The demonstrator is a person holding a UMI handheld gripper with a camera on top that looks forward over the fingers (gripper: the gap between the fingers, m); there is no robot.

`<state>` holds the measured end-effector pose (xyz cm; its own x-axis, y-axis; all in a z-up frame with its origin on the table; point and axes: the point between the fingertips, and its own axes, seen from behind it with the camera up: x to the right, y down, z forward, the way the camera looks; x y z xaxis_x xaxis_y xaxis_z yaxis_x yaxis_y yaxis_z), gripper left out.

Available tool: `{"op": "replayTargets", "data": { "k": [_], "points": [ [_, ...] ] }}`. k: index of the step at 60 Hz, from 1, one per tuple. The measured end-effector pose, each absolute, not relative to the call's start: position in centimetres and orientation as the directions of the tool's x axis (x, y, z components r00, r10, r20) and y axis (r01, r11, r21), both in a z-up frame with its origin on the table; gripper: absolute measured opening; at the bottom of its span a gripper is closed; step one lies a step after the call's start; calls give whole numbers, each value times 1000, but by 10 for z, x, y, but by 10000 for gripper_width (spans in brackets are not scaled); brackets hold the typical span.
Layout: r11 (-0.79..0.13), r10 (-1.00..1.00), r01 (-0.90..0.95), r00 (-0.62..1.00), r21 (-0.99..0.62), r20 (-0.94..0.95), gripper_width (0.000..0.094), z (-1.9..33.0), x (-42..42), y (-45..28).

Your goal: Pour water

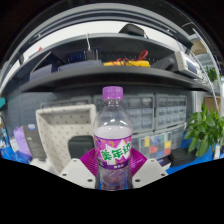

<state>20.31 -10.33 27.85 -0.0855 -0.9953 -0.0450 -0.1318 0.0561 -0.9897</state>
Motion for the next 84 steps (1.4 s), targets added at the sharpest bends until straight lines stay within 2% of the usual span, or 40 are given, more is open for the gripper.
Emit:
{"op": "replayTargets", "data": {
  "k": [14, 25, 27, 36, 48, 50, 52, 54, 63, 71, 76, 84],
  "points": [
    [-16, -996, -238, -82, -971, 36, 367, 196, 212, -154],
    [-23, -999, -270, -40, -963, 35, 380, 140, 216, -167],
    [-24, -999, -212, -32, -977, 31, 382, 146, 219, -167],
    [-17, -1000, -175, -10, -984, 19, 385, 148, 215, -166],
    [-9, -1000, -183, -7, -983, 10, 515, 147, 209, -167],
    [-5, -1000, -198, 4, -980, 5, 571, 146, 208, -165],
    [4, -1000, -216, 19, -976, -8, 689, 142, 206, -161],
    [12, -999, -241, 28, -971, -19, 741, 137, 203, -159],
    [-15, -1000, -336, -13, -942, 21, 730, 116, 167, -165],
    [32, -999, -426, -45, -904, -14, 729, 107, 102, -159],
    [45, -997, -461, -75, -886, -12, 732, 118, 64, -155],
    [75, -995, -460, -92, -884, -37, 732, 157, 22, -140]
  ]
}}
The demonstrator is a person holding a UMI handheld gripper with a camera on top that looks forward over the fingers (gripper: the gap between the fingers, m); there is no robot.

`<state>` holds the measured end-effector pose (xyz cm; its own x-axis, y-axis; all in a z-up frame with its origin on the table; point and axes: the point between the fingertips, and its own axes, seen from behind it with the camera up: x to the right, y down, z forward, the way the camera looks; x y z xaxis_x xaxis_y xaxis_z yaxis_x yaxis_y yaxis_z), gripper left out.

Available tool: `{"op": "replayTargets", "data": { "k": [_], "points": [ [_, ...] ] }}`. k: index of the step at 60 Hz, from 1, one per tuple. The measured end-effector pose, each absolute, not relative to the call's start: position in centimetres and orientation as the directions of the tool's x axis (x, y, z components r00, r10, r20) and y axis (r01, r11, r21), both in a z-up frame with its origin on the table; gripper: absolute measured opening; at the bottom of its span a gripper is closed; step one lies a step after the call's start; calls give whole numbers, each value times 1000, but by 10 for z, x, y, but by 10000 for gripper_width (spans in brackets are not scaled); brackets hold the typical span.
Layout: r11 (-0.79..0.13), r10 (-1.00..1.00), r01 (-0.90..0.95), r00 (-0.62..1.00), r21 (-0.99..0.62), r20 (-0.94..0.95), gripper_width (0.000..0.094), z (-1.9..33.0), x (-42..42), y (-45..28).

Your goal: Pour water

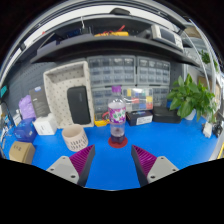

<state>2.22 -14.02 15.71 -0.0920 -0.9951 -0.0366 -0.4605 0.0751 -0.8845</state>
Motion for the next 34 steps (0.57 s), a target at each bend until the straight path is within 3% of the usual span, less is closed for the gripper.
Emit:
{"op": "replayTargets", "data": {
  "k": [17, 34],
  "points": [
    [12, -998, -380, -59, -925, 11, 732, 253, -20, -110],
    [9, -999, -340, -37, -940, 4, 740, 279, -38, -96]
  ]
}}
